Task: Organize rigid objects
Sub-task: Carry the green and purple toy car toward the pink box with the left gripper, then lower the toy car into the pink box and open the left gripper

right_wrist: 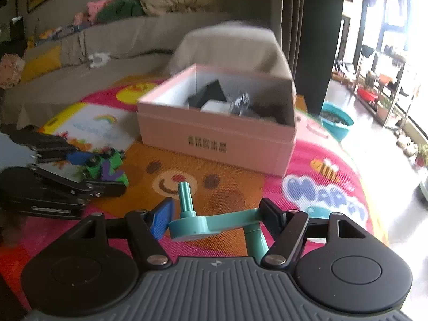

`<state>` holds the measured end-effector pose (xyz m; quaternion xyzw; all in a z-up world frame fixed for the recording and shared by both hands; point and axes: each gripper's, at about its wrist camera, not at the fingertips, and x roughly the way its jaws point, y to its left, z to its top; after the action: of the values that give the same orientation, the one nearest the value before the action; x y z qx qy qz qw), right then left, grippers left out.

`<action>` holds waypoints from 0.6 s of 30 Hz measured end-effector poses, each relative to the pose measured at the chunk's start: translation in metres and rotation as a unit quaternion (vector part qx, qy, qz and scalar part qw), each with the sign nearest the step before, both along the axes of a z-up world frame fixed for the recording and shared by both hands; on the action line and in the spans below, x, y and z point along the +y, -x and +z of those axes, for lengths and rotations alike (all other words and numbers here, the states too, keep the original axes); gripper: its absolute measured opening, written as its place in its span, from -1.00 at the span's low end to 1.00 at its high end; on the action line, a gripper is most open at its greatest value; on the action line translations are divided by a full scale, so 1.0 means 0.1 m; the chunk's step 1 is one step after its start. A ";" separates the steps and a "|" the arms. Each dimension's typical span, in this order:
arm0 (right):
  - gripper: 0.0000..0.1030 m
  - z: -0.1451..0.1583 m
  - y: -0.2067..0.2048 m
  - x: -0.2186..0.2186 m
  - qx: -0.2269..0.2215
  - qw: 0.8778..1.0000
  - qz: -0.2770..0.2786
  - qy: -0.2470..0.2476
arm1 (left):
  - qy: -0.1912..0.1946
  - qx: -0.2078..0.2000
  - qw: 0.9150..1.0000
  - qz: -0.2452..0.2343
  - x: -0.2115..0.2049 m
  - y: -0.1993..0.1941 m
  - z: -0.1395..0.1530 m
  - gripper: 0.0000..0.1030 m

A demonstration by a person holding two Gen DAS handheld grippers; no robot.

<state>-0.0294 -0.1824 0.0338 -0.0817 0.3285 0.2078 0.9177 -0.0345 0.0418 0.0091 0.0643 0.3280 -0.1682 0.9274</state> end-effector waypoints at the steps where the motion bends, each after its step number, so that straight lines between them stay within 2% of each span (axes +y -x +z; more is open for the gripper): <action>1: 0.36 0.06 0.05 -0.03 -0.007 1.000 -0.001 -0.004 | -0.001 0.000 1.000 0.001 0.00 0.01 0.00 0.14; 6: 0.36 0.26 0.22 -0.22 -0.030 0.999 -0.010 -0.024 | 0.007 0.007 1.000 0.024 0.01 0.07 0.03 0.13; 10: 0.36 0.32 0.32 -0.35 -0.048 0.998 -0.022 -0.031 | 0.022 0.016 1.000 0.007 -0.02 0.24 0.10 0.13; 14: 0.36 0.34 0.41 -0.48 -0.065 0.997 -0.029 -0.041 | 0.019 -0.013 1.000 0.005 -0.09 0.27 0.31 0.13; 18: 0.37 0.29 0.43 -0.54 -0.070 0.996 -0.031 -0.049 | 0.030 -0.057 0.998 0.018 -0.15 -0.04 0.69 0.13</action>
<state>-0.0725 -0.2360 0.0629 -0.0409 0.2550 0.1893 0.9474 -0.0310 0.0272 0.0784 0.0399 0.2703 -0.1570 0.9491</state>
